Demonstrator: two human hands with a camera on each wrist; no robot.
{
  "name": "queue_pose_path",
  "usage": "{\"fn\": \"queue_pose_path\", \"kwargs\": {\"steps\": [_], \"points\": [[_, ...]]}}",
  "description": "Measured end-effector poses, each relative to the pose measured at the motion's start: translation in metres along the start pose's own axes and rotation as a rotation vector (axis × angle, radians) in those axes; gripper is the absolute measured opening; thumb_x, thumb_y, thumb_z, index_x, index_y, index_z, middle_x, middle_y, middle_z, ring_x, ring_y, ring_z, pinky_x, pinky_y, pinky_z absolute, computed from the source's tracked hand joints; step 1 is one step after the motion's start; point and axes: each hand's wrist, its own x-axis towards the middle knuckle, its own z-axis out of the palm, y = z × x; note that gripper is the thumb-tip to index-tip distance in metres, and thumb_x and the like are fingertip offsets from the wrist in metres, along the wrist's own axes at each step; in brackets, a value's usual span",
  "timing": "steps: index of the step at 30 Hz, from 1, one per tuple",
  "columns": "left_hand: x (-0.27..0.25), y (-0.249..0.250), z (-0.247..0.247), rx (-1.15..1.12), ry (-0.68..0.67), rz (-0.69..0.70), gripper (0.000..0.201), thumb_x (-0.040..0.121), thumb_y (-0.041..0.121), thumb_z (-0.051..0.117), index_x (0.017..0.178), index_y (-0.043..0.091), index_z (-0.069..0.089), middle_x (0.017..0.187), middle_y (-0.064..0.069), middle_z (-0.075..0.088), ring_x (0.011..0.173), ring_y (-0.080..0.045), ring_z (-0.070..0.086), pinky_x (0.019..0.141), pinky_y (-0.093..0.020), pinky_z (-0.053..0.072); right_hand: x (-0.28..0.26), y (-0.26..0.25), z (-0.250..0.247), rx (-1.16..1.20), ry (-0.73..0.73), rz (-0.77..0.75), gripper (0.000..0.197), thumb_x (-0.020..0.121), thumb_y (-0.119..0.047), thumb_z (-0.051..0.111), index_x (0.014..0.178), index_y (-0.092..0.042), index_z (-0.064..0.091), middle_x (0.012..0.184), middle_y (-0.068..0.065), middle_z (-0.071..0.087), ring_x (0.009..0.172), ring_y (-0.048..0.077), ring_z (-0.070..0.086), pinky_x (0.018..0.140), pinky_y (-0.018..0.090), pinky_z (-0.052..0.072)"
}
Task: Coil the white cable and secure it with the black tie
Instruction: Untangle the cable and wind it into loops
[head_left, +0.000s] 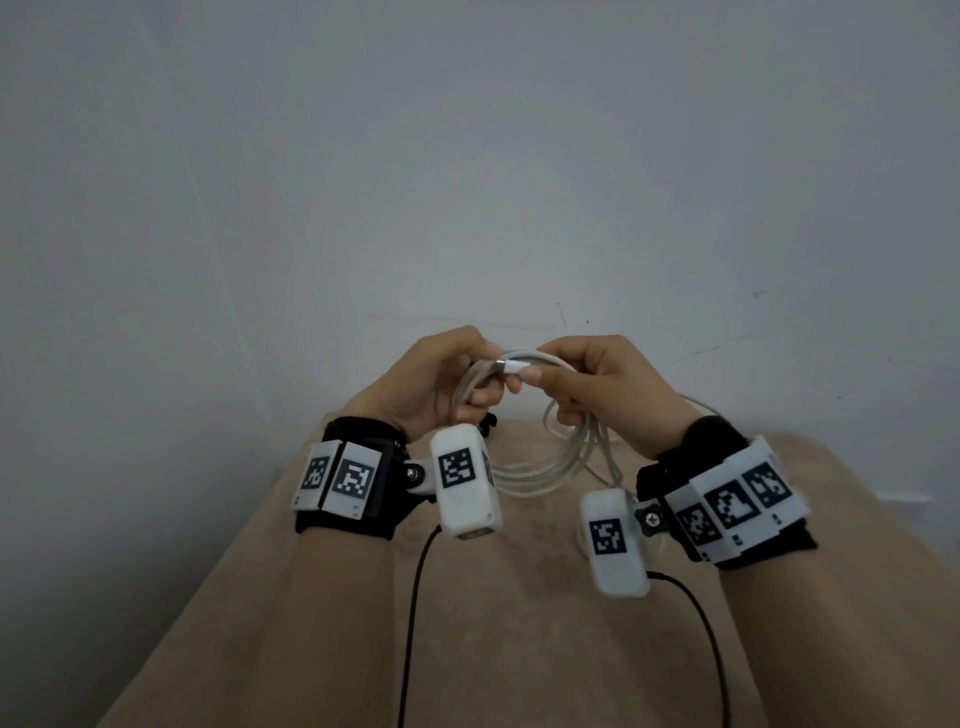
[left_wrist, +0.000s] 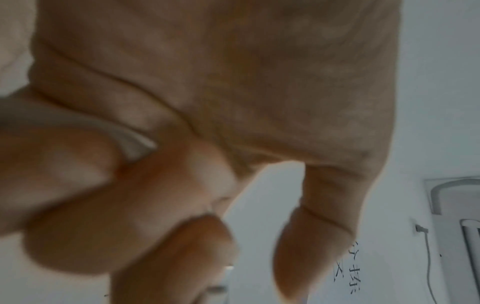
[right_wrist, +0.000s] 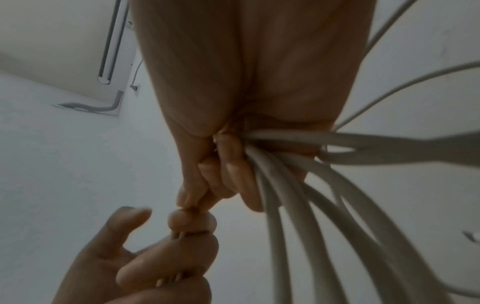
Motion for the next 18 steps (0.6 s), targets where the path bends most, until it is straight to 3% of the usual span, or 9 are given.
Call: {"fn": "queue_pose_path", "kwargs": {"steps": [4, 6, 9, 12, 15, 18], "points": [[0.006, -0.002, 0.008, 0.276, 0.082, -0.075, 0.049, 0.075, 0.055, 0.070, 0.064, 0.010, 0.053, 0.046, 0.004, 0.036, 0.034, -0.005, 0.025, 0.034, -0.014, 0.022, 0.000, 0.000, 0.004, -0.158, -0.038, 0.019, 0.016, 0.089, -0.015, 0.064, 0.089, 0.000, 0.069, 0.060, 0.006, 0.051, 0.046, 0.008, 0.041, 0.047, 0.020, 0.039], [0.007, -0.002, 0.009, 0.311, 0.092, -0.062, 0.046, 0.073, 0.054, 0.065, 0.060, 0.013, 0.047, 0.044, 0.007, 0.030, 0.034, -0.004, 0.020, 0.034, -0.014, 0.017, 0.001, 0.001, 0.006, -0.172, -0.018, 0.021, 0.012, 0.089, -0.015, 0.064, 0.083, -0.004, 0.067, 0.057, 0.002, 0.053, 0.045, 0.007, 0.043, 0.048, 0.019, 0.041], [0.005, -0.001, 0.005, 0.247, 0.109, 0.006, 0.042, 0.076, 0.050, 0.059, 0.056, 0.018, 0.040, 0.046, 0.006, 0.025, 0.035, -0.005, 0.017, 0.034, -0.016, 0.014, 0.003, 0.004, 0.002, -0.155, 0.000, 0.024, 0.009, 0.084, -0.019, 0.070, 0.084, -0.012, 0.065, 0.062, 0.000, 0.064, 0.050, 0.011, 0.056, 0.055, 0.022, 0.049], [0.003, -0.001, -0.002, 0.157, 0.174, 0.043, 0.043, 0.075, 0.052, 0.060, 0.056, 0.019, 0.039, 0.047, 0.005, 0.025, 0.033, -0.004, 0.018, 0.033, -0.015, 0.014, 0.002, 0.009, -0.010, -0.274, 0.010, 0.042, 0.020, 0.078, -0.022, 0.076, 0.095, -0.016, 0.068, 0.080, 0.002, 0.074, 0.072, 0.015, 0.070, 0.076, 0.031, 0.055], [-0.001, 0.001, -0.011, 0.072, 0.262, 0.078, 0.044, 0.077, 0.051, 0.059, 0.057, 0.018, 0.037, 0.046, 0.006, 0.024, 0.031, -0.003, 0.017, 0.033, -0.014, 0.012, -0.001, 0.010, -0.023, -0.482, 0.008, 0.080, 0.015, 0.075, -0.027, 0.077, 0.088, -0.027, 0.070, 0.080, -0.007, 0.073, 0.080, 0.007, 0.068, 0.080, 0.028, 0.053], [-0.004, 0.002, -0.018, -0.034, 0.352, 0.135, 0.045, 0.087, 0.047, 0.055, 0.057, 0.019, 0.037, 0.045, 0.007, 0.024, 0.032, -0.003, 0.017, 0.034, -0.016, 0.010, -0.003, 0.012, -0.033, -0.556, 0.041, 0.097, 0.010, 0.077, -0.024, 0.076, 0.085, -0.030, 0.071, 0.084, -0.013, 0.072, 0.087, 0.001, 0.065, 0.086, 0.026, 0.050]]}}
